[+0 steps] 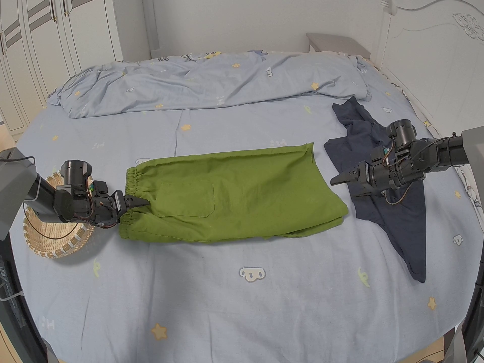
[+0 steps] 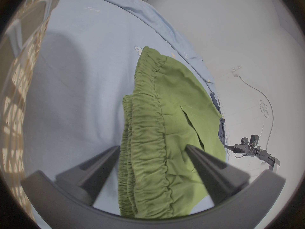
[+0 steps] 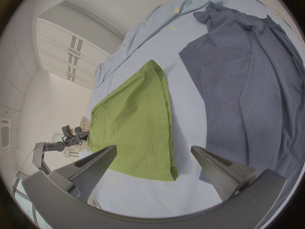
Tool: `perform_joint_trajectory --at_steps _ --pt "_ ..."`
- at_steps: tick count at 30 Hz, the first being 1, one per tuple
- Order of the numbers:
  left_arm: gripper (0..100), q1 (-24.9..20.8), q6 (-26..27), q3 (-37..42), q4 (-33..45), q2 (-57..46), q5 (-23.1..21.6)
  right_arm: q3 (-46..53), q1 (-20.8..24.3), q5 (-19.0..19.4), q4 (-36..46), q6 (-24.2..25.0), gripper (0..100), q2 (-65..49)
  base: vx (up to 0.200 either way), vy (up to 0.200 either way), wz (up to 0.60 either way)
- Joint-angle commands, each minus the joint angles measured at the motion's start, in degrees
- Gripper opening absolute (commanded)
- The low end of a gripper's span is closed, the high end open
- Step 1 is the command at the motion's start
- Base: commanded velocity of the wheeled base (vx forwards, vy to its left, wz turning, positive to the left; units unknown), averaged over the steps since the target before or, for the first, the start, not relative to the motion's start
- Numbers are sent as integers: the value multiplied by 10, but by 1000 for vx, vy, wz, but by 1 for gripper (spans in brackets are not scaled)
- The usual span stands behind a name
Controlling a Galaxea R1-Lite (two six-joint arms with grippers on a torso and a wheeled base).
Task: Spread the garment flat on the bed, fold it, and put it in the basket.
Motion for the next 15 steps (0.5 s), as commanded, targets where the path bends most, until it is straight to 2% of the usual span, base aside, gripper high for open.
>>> perform_joint_trajectory --at_steps 1,10,15 --pt "0 -3 -1 -4 0 8 -1 -1 0 0 0 0 100 1 0 0 0" --pt "0 -1 -2 -4 0 -2 -1 -1 0 -1 0 0 100 1 0 0 0" --pt "0 -1 -4 5 2 -43 -1 -5 -6 -2 -1 1 100 1 0 0 0"
